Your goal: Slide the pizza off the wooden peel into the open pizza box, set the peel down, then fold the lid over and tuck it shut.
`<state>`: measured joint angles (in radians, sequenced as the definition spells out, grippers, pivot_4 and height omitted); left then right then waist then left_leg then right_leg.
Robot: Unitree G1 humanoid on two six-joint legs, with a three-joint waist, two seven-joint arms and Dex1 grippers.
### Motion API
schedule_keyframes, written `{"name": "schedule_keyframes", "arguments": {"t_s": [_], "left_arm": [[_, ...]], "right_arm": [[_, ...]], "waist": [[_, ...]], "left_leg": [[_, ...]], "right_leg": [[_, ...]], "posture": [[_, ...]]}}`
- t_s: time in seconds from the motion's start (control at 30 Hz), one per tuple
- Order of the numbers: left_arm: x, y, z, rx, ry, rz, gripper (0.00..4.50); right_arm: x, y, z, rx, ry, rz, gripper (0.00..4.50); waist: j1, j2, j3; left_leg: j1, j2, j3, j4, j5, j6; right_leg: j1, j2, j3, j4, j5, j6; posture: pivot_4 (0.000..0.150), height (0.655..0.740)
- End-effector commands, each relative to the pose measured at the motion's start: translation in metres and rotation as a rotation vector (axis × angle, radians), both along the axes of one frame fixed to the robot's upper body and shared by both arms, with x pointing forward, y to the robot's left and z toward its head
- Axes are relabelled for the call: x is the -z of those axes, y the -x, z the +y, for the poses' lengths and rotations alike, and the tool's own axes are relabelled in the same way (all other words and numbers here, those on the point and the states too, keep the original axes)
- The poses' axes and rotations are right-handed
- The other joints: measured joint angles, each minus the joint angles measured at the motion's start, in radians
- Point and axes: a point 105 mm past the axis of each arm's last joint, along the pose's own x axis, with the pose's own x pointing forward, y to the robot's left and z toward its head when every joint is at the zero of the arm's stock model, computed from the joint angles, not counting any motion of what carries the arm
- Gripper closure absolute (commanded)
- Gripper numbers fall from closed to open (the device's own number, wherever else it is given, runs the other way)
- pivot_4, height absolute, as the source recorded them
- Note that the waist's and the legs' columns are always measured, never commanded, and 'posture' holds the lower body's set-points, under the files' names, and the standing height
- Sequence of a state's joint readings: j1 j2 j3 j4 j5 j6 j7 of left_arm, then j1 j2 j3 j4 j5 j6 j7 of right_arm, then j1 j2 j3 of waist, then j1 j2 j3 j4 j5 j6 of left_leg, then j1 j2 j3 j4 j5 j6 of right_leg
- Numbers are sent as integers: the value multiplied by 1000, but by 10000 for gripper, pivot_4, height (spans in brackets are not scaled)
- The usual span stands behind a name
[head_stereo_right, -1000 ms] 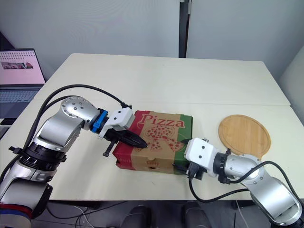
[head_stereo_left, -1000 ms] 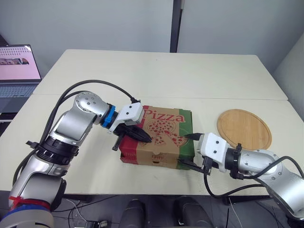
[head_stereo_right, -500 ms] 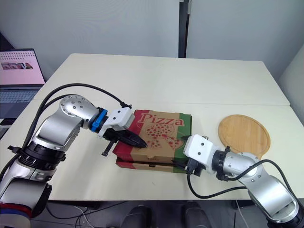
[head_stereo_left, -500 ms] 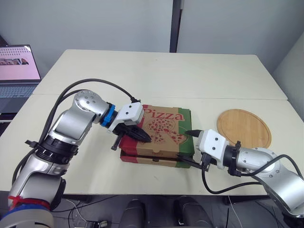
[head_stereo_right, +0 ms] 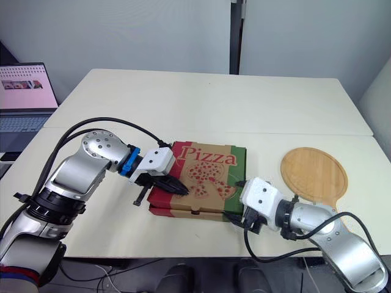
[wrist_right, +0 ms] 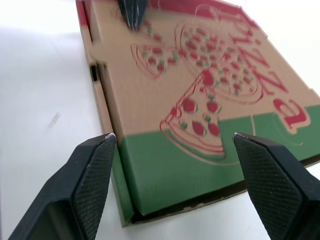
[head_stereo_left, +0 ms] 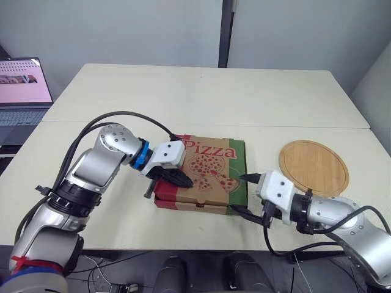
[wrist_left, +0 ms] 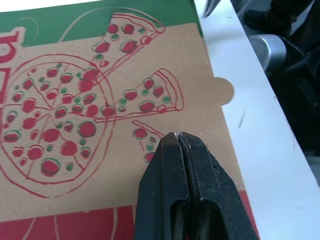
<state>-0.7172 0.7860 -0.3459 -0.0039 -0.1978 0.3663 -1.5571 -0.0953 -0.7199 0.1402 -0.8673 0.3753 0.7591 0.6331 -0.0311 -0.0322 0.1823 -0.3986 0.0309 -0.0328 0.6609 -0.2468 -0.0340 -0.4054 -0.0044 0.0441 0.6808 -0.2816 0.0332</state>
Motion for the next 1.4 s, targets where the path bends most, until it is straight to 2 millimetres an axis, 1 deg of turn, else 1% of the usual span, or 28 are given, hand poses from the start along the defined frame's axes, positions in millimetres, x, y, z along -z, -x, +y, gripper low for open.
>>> {"name": "schedule_keyframes", "arguments": {"t_s": [0.03,0.07,0.13,0.23,0.3,0.33,0.4,0.47,0.53,0.57,0.63,0.73,0.77,0.83,0.97,1.13,1.27,1.4], "left_arm": [[-8,-4,-1,-17,21,-29,45000],[-10,-5,-1,-21,27,-33,45000],[-12,-7,-1,-26,34,-36,45000],[-19,-8,1,-41,62,-45,45000],[-25,-10,3,-62,89,-63,45000],[-30,-10,6,-78,98,-67,45000],[-37,-13,17,-125,100,-80,45000],[-42,-16,31,-170,87,-98,45000],[-45,-17,51,-225,64,-100,45000],[-43,-17,64,-247,36,-101,45000],[-38,-13,83,-269,-25,-101,45000],[-25,-7,100,-296,-88,-79,45000],[-20,-5,101,-295,-94,-72,45000],[-14,-1,95,-288,-75,-51,45000],[-7,4,83,-269,-48,-27,45000],[1,4,71,-247,-49,-20,45000],[11,6,67,-204,-88,-29,45000],[7,2,57,-210,-38,-40,45000]], "right_arm": [[-13,-8,6,22,-54,-33,4839],[-9,-16,7,50,-37,-37,6559],[-3,-23,10,66,-20,-33,10411],[7,-26,19,42,5,-19,20775],[12,-25,21,22,21,-9,26576],[12,-25,22,13,23,-6,30750],[13,-23,24,-5,27,-3,38399],[15,-22,24,-16,31,0,44134],[16,-21,24,-21,33,1,44640],[17,-21,24,-26,35,2,44640],[18,-20,24,-37,39,4,44640],[19,-19,24,-52,46,8,44640],[20,-19,24,-57,49,9,44640],[20,-19,24,-64,49,12,44640],[21,-18,25,-78,52,16,44640],[21,-18,25,-82,53,14,44640],[18,-19,26,-78,45,4,44640],[13,-21,27,-74,33,-9,44640]], "waist": [[-1,0,0],[-2,0,0],[-2,0,0],[-1,0,0],[-1,0,0],[0,0,0],[-1,0,0],[-3,0,0],[-5,0,0],[-5,0,0],[-7,0,0],[-1,1,0],[1,0,0],[5,0,0],[5,0,0],[1,0,0],[0,0,0],[1,0,0]], "left_leg": [[0,0,0,0,0,0],[0,0,0,0,0,0],[0,0,0,0,0,0],[0,0,0,0,0,0],[0,0,0,0,0,0],[-1,0,0,0,0,0],[-1,0,0,0,0,0],[0,0,0,0,0,0],[0,1,0,0,0,0],[0,1,0,0,0,0],[1,1,0,-1,0,0],[0,1,0,-1,0,0],[0,1,1,-1,0,0],[0,1,0,-1,0,0],[-1,1,0,0,0,0],[0,1,0,-1,0,0],[0,1,0,-1,0,0],[0,1,1,-1,0,0]], "right_leg": [[0,0,0,0,0,0],[0,0,0,0,0,0],[0,0,0,0,0,0],[0,0,0,0,0,0],[-1,0,0,0,0,0],[-1,0,0,0,0,0],[-1,0,0,0,0,0],[-1,0,0,0,0,0],[-1,1,0,0,0,0],[-1,1,0,0,0,0],[-1,1,0,0,0,0],[-1,0,0,0,0,-1],[-1,0,0,0,0,-1],[-1,0,0,0,0,-1],[-1,-1,-1,-1,0,-1],[-1,0,-1,0,0,-1],[-1,0,0,0,0,-1],[-1,0,0,0,0,-1]], "posture": [[1500,7400],[1500,7400],[1500,7400],[1500,7400],[1500,7400],[1500,7400],[1500,7400],[1500,7400],[1500,7400],[1500,7400],[1500,7400],[1500,7400],[1500,7400],[1500,7400],[1500,7400],[1500,7400],[1500,7400],[1500,7400]]}}
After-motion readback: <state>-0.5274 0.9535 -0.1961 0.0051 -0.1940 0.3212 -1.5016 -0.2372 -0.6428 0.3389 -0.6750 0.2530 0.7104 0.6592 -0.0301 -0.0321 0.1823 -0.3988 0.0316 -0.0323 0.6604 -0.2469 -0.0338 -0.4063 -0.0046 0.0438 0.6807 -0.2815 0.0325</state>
